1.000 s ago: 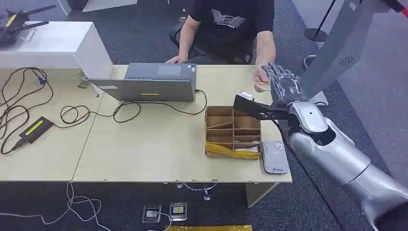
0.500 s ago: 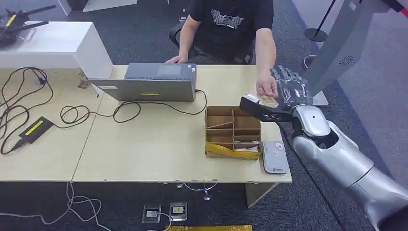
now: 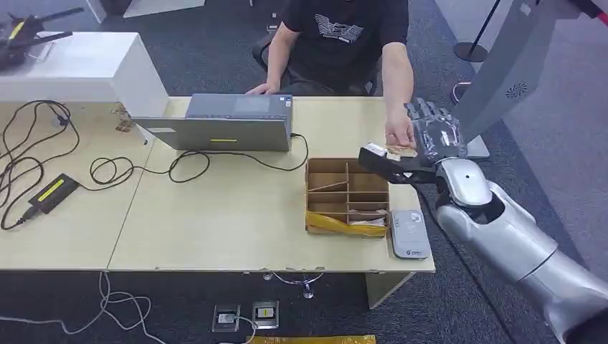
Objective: Pass the card to the sensor for recognition and then transmit it.
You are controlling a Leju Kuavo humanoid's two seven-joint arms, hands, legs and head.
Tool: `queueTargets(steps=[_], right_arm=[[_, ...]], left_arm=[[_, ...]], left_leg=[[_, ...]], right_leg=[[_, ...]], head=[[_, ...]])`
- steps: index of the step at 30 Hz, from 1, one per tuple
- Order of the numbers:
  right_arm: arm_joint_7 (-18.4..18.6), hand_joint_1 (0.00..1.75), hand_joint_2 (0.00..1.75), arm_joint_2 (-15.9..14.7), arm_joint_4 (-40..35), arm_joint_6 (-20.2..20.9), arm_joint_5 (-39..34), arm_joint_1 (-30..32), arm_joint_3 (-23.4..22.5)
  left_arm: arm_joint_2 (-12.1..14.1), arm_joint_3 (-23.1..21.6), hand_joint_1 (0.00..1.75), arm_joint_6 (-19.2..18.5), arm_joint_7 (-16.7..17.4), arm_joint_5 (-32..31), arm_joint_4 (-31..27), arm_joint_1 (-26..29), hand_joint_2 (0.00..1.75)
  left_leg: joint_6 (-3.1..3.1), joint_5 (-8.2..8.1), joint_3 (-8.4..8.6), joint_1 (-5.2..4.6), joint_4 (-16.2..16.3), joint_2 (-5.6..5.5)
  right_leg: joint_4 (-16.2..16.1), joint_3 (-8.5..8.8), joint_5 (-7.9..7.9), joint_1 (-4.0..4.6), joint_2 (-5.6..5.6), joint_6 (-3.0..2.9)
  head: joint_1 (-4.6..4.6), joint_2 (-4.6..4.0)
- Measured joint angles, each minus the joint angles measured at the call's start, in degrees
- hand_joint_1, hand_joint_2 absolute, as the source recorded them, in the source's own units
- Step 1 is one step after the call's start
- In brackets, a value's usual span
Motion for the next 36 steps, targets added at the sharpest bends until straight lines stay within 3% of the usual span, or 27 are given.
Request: queueTargets(steps=[8,19,36], right_arm=[[1.0,1.75,1.75,-0.2,0.3,-0.3,0.3,0.1,0.9],[3.2,1.75,1.75,-3.8,-3.5,-0.3,-1.0,3.7,-0.5],[4.4,1.75,1.75,-6.3,-6.9,0.7,-0.3,6.8,-2.7]], left_arm=[[0.0,0.0,0.0,-0.2,0.4,-0.1,0.0,0.0,0.0],[0.7,0.0,0.0,-1.9,-0.3,-1.1,0.0,0.0,0.0],[1.0,0.0,0.0,-2.4,-0.5,-1.2,0.0,0.0,0.0]], left_leg=[[0.0,0.0,0.02,0.0,0.0,0.0],[-0.01,-0.01,0.02,0.0,0.0,0.02],[-0.01,-0.01,0.04,0.0,0.0,0.03]], right_leg=[[0.0,-0.01,0.0,0.0,-0.01,0.0],[0.0,-0.01,0.0,0.0,0.03,0.0],[0.0,-0.01,0.0,0.0,0.01,0.0]], head=[[0.0,0.0],[-0.02,0.0],[-0.04,0.0]])
